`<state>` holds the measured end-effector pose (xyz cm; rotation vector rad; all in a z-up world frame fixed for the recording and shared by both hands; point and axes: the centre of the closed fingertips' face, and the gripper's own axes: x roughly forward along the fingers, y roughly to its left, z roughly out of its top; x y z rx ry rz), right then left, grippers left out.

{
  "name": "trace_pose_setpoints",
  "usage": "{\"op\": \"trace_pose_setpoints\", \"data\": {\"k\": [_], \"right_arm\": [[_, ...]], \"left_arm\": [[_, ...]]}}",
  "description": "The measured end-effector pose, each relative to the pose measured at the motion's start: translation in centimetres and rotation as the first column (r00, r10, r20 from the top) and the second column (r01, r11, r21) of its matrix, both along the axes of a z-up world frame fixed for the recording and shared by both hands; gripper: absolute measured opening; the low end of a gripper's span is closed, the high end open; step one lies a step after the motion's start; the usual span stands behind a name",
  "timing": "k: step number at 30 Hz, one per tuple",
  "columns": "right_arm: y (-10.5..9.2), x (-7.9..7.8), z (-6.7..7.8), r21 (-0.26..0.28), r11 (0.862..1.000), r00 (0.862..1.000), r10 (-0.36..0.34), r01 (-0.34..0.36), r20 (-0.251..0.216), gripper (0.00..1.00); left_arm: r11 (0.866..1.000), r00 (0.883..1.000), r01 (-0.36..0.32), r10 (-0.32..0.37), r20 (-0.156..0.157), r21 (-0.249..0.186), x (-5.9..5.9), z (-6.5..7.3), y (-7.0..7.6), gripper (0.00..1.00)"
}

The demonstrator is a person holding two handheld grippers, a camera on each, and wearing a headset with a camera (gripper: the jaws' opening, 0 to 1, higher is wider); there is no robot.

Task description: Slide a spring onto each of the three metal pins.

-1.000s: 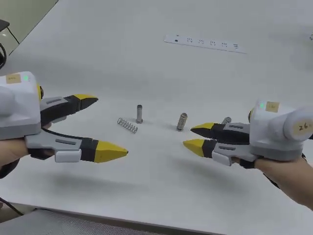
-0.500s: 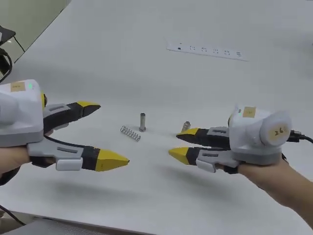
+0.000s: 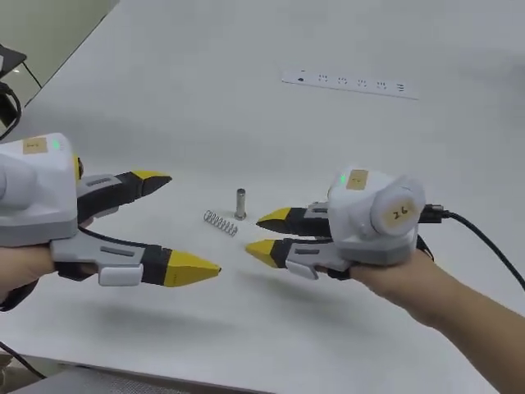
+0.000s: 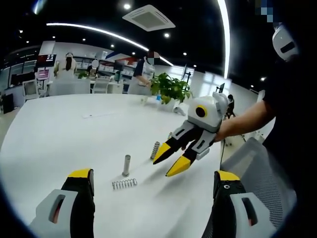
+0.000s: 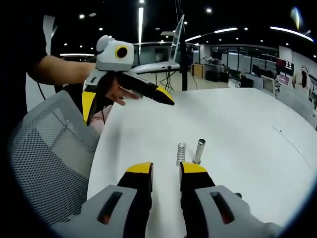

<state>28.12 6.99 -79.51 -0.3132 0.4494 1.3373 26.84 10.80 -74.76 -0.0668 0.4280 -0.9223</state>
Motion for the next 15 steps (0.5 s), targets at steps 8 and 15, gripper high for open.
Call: {"op": "trace_pose_setpoints", "data": {"k": [8, 15], "right_arm": [[1.2, 0.7, -1.1, -0.032, 0.999, 1.000, 0.003, -0.003, -0.002, 0.19], [2.2, 1.1, -2.4, -0.069, 0.998, 1.000, -0.003, 0.005, 0.019, 0.19]], "left_arm": [[1.000, 1.000, -0.004, 0.004, -0.001, 0.002, -0.1, 0.0, 0.4, 0.98], [1.000, 1.000, -0.005, 0.005, -0.008, 0.005, -0.4, -0.1, 0.8, 0.97]]}}
